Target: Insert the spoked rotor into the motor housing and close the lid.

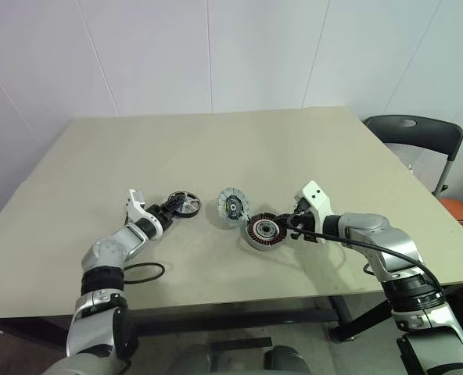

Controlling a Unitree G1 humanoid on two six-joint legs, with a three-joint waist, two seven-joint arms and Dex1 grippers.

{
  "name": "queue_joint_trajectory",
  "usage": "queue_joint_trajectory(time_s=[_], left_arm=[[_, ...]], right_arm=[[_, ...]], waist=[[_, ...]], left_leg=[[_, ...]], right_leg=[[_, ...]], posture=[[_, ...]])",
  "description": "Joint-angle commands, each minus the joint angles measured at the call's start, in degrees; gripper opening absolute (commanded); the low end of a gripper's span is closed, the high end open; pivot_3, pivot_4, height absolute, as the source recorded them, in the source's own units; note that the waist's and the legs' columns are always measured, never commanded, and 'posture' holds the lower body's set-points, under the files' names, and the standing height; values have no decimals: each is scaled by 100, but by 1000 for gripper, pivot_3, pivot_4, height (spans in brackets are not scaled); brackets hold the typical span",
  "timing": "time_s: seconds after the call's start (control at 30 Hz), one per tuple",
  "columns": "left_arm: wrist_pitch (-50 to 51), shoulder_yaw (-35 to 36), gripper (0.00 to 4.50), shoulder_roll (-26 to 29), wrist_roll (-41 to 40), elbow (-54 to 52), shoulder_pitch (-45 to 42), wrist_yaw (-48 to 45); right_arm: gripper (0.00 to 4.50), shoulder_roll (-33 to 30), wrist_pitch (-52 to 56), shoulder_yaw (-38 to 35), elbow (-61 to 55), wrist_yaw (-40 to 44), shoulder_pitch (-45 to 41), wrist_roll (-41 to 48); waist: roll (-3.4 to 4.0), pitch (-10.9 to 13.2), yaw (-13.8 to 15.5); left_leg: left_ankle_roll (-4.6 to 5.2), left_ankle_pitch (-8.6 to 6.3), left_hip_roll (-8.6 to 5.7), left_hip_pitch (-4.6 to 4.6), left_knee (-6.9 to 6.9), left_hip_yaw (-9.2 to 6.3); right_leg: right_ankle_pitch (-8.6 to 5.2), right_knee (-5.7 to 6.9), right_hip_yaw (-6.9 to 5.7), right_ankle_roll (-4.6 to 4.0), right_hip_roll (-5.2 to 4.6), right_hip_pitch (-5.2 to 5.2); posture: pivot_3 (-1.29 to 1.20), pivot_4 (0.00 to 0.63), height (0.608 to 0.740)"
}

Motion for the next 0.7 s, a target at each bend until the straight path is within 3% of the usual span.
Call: queue_joint_trajectory(time_s=[0.03, 0.2, 0.27, 0.4, 0.57, 0.7], left_arm=[[-109, 219, 2750, 64, 97, 480, -180, 199], [-71, 351, 1081, -11, 115, 542, -65, 395], [-24, 384, 715, -48, 79, 484, -32, 435], [137, 502, 523, -117, -101, 317, 15, 432], [5, 1427, 523, -383, -1108, 29, -69, 282], [178, 1778, 523, -588, -1793, -452, -69, 36]], right_arm=[[0, -22, -68, -158, -207, -25, -62, 51], [0, -46, -81, -160, -196, -37, -38, 36], [0, -43, -92, -138, -171, -38, -51, 22], [0, -22, -86, -96, -173, -31, -72, 18], [0, -30, -101, -84, -154, -23, -67, 6], [0, -169, -8, -134, -280, 120, 35, 103]], waist=[[0, -1, -6], [0, -2, -18], [0, -5, -18], [3, -7, -34], [2, -5, -48], [-2, -3, -48]], left_leg=[[-1, 0, 0, 1, 0, -2], [-1, 0, 1, 2, -1, -4], [-1, 0, 1, 2, -2, -4], [-7, -3, 3, 11, -1, -2], [-2, -1, 4, -6, -4, -7], [3, -3, 4, -16, -14, -7]], right_leg=[[0, 0, -2, 1, 0, 2], [9, -1, 1, 16, 0, 0], [9, -2, 1, 16, -1, 1], [6, 0, 0, 14, 1, 9], [9, -5, 5, 17, -1, -10], [23, -7, 7, 1, -1, -26]], posture=[[0, 0, 740], [0, 0, 740], [0, 0, 740], [0, 0, 740], [0, 0, 740], [0, 0, 740]])
